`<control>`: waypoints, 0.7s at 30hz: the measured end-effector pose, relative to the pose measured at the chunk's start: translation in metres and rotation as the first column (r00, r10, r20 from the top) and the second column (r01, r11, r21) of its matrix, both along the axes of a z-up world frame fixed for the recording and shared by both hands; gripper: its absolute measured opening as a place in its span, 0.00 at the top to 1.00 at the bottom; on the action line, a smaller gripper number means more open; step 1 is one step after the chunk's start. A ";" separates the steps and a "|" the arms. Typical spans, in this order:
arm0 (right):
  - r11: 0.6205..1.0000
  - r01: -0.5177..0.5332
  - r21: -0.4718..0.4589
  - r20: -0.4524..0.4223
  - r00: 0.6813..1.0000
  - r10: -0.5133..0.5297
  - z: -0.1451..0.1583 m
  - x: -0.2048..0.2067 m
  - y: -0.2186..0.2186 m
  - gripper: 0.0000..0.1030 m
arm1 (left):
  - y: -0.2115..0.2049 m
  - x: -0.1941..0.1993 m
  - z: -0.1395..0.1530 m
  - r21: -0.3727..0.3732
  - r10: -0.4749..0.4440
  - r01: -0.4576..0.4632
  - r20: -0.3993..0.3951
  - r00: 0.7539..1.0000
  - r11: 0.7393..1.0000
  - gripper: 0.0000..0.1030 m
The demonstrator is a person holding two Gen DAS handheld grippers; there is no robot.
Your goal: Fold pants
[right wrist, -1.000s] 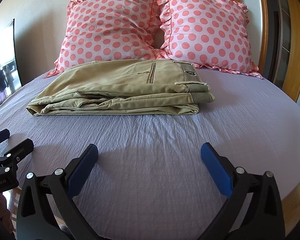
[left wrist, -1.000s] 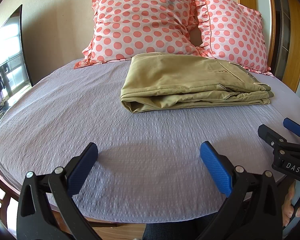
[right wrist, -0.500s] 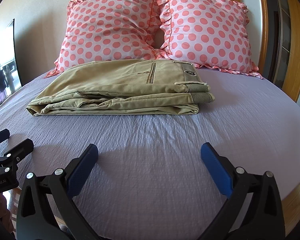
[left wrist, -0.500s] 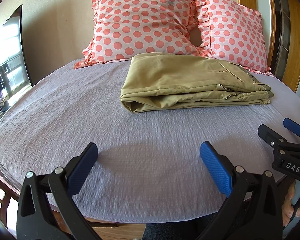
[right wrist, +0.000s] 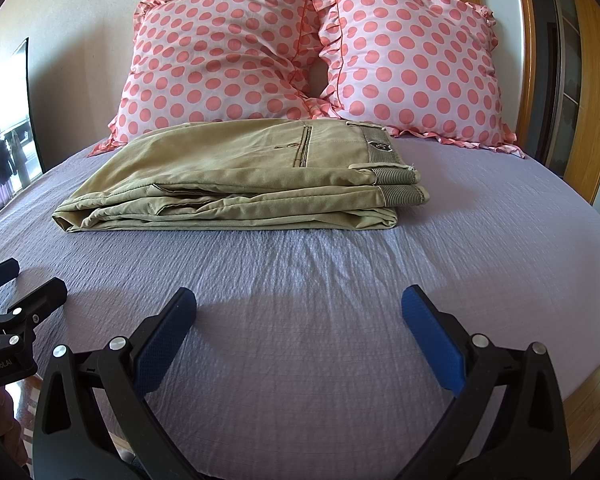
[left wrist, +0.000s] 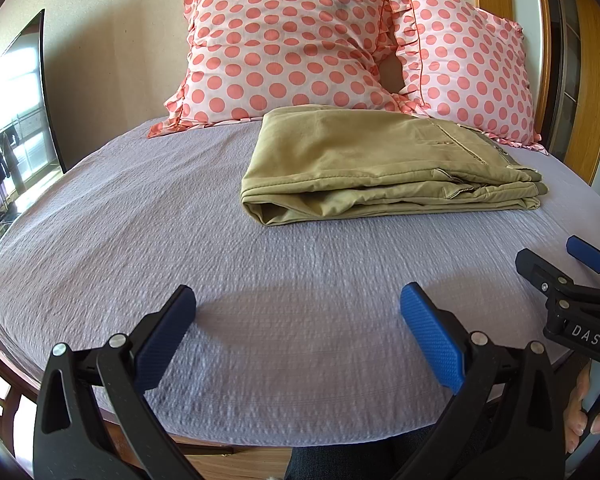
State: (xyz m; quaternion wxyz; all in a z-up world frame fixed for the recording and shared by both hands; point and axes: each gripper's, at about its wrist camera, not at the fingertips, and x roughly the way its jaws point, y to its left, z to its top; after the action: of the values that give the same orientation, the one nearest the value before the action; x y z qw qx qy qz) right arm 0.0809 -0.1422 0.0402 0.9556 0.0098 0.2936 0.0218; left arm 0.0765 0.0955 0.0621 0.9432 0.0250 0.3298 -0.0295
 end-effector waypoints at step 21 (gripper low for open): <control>1.000 -0.001 0.000 0.001 1.000 0.001 0.000 0.000 0.000 0.01 | -0.001 0.000 0.001 0.001 0.005 -0.005 0.012 1.000 1.000 0.02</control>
State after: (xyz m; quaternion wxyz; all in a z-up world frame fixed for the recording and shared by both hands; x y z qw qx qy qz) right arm 0.0807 -0.1421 0.0400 0.9557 0.0097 0.2934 0.0221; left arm 0.0764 0.0948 0.0632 0.9453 0.0247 0.3240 -0.0268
